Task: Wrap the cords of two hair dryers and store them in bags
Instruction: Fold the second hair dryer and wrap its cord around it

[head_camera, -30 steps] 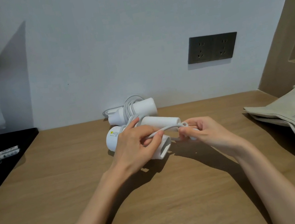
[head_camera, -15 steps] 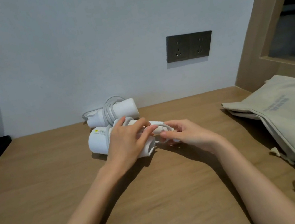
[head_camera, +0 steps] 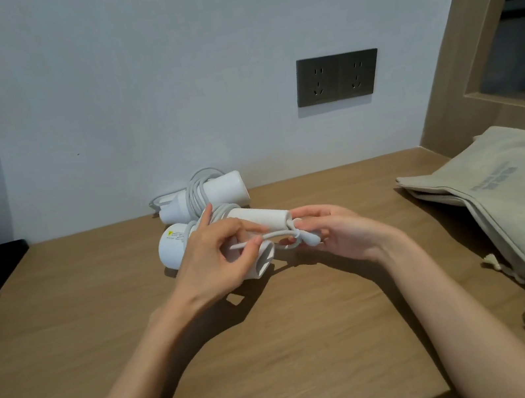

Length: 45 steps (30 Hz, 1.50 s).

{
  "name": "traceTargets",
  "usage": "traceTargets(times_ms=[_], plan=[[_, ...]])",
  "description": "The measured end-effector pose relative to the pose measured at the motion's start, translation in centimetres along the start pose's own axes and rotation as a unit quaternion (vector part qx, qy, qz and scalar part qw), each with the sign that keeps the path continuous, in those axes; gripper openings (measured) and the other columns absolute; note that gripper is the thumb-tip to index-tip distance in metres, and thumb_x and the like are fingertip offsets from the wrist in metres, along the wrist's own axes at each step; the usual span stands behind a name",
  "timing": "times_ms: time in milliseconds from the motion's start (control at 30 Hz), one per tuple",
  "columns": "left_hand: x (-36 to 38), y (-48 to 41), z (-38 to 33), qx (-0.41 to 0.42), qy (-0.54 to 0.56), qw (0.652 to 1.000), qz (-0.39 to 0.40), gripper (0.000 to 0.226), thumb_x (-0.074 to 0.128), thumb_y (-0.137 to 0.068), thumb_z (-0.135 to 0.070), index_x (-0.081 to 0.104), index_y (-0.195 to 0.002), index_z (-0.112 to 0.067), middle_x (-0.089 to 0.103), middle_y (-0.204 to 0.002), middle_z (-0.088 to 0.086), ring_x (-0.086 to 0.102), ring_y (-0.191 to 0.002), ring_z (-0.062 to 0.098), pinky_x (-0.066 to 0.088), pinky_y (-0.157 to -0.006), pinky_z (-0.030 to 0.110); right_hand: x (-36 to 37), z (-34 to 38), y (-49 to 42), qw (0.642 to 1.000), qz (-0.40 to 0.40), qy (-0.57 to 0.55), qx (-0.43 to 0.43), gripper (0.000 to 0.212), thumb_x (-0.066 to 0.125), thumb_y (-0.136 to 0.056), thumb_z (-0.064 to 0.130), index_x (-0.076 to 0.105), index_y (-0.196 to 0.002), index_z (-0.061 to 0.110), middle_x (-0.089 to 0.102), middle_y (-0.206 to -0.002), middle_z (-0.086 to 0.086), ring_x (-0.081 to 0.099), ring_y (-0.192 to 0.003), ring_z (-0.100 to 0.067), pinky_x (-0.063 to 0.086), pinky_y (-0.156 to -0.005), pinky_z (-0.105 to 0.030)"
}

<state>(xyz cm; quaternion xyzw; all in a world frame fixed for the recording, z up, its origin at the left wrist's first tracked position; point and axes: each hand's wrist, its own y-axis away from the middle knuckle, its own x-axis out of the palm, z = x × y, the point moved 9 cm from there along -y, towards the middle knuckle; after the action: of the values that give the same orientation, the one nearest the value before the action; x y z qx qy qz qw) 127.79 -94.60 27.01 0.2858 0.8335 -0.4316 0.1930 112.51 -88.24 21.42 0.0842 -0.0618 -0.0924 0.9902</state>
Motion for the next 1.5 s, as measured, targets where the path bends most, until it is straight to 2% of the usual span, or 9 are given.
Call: traceTargets(times_ms=[200, 333, 467, 567, 933, 1067, 1267, 1367, 1500], plan=[[-0.3, 0.2, 0.6, -0.048, 0.112, 0.992, 0.035, 0.037, 0.057, -0.075, -0.040, 0.042, -0.055, -0.013, 0.075, -0.090, -0.011, 0.067, -0.099, 0.005, 0.012, -0.120, 0.031, 0.2, -0.2, -0.2, 0.999, -0.003, -0.054, 0.000, 0.034, 0.057, -0.092, 0.008, 0.058, -0.125, 0.004, 0.070, -0.091, -0.008, 0.062, -0.068, -0.008, 0.053, -0.065, -0.018], [-1.7, 0.2, 1.0, -0.097, 0.181, 0.978, -0.025, 0.043, 0.057, -0.073, -0.045, 0.044, -0.056, -0.008, 0.075, -0.086, -0.005, 0.068, -0.088, 0.010, 0.017, -0.120, 0.034, 1.0, 0.0, -0.5, 0.993, 0.000, -0.115, -0.023, 0.037, 0.058, -0.090, 0.022, 0.060, -0.126, 0.014, 0.065, -0.119, -0.016, 0.060, -0.096, -0.020, 0.053, -0.085, -0.027], [-2.5, 0.4, 1.1, -0.137, 0.234, 0.961, -0.053, 0.063, 0.055, -0.080, -0.044, 0.057, -0.087, 0.018, 0.075, -0.090, -0.007, 0.066, -0.097, 0.004, 0.031, -0.112, 0.042, 1.8, 0.7, -0.1, 0.990, 0.029, -0.124, -0.060, 0.036, 0.066, -0.080, 0.027, 0.059, -0.116, 0.027, 0.061, -0.115, -0.019, 0.058, -0.102, -0.033, 0.051, -0.092, -0.032], [-2.8, 0.6, 1.0, -0.155, 0.229, 0.959, -0.067, 0.055, 0.055, -0.086, -0.035, 0.057, -0.096, 0.019, 0.075, -0.089, -0.009, 0.064, -0.103, 0.008, 0.042, -0.090, 0.026, 2.1, 1.0, 0.0, 0.992, 0.042, -0.092, -0.077, 0.033, 0.075, -0.074, 0.024, 0.068, -0.106, 0.021, 0.057, -0.116, -0.021, 0.052, -0.099, -0.036, 0.054, -0.088, -0.026], [-2.3, 0.7, 1.4, -0.151, 0.181, 0.969, -0.075, 0.032, 0.052, -0.097, -0.023, 0.048, -0.073, -0.001, 0.072, -0.080, 0.006, 0.067, -0.081, 0.011, 0.043, -0.067, 0.011, 1.5, 2.2, 1.0, 0.977, -0.057, 0.143, -0.149, 0.025, 0.071, -0.083, 0.016, 0.068, -0.105, 0.029, 0.071, -0.106, -0.008, 0.066, -0.099, -0.027, 0.052, -0.089, -0.031], [-2.1, 0.4, 1.0, -0.117, 0.125, 0.984, -0.049, 0.029, 0.039, -0.087, -0.047, 0.052, -0.080, -0.023, 0.073, -0.083, -0.011, 0.058, -0.097, 0.024, 0.041, -0.081, 0.037, 1.7, 2.6, 1.3, 0.973, -0.061, 0.155, -0.159, 0.025, 0.070, -0.084, 0.014, 0.068, -0.105, 0.027, 0.071, -0.101, -0.005, 0.066, -0.085, -0.008, 0.051, -0.077, -0.017], [-1.9, -0.2, -1.1, -0.095, 0.007, 0.995, -0.025, 0.019, 0.049, -0.086, -0.054, 0.062, -0.081, -0.042, 0.067, -0.083, -0.026, 0.063, -0.087, -0.002, 0.018, -0.117, 0.039, 2.4, 3.2, 1.7, 0.969, -0.053, 0.161, -0.182, 0.026, 0.070, -0.083, 0.009, 0.069, -0.102, 0.026, 0.069, -0.098, -0.006, 0.063, -0.080, -0.006, 0.051, -0.071, -0.016], [-2.3, -0.2, -0.9, -0.094, 0.015, 0.994, -0.046, 0.013, 0.056, -0.085, -0.044, 0.068, -0.082, -0.041, 0.066, -0.086, -0.028, 0.064, -0.083, -0.002, 0.016, -0.118, 0.047, 2.8, 3.4, 1.8, 0.965, -0.065, 0.163, -0.196, 0.023, 0.071, -0.083, 0.012, 0.070, -0.100, 0.028, 0.068, -0.097, -0.012, 0.061, -0.080, -0.012, 0.050, -0.070, -0.019], [-4.1, 0.0, -1.4, -0.077, 0.050, 0.988, -0.122, 0.009, 0.066, -0.087, -0.028, 0.071, -0.082, -0.033, 0.068, -0.082, -0.027, 0.065, -0.079, -0.002, 0.041, -0.102, 0.051, 3.4, 3.9, 1.7, 0.970, -0.087, 0.084, -0.210, 0.022, 0.069, -0.083, 0.010, 0.070, -0.104, 0.019, 0.070, -0.093, -0.005, 0.067, -0.085, -0.014, 0.054, -0.079, -0.021]])
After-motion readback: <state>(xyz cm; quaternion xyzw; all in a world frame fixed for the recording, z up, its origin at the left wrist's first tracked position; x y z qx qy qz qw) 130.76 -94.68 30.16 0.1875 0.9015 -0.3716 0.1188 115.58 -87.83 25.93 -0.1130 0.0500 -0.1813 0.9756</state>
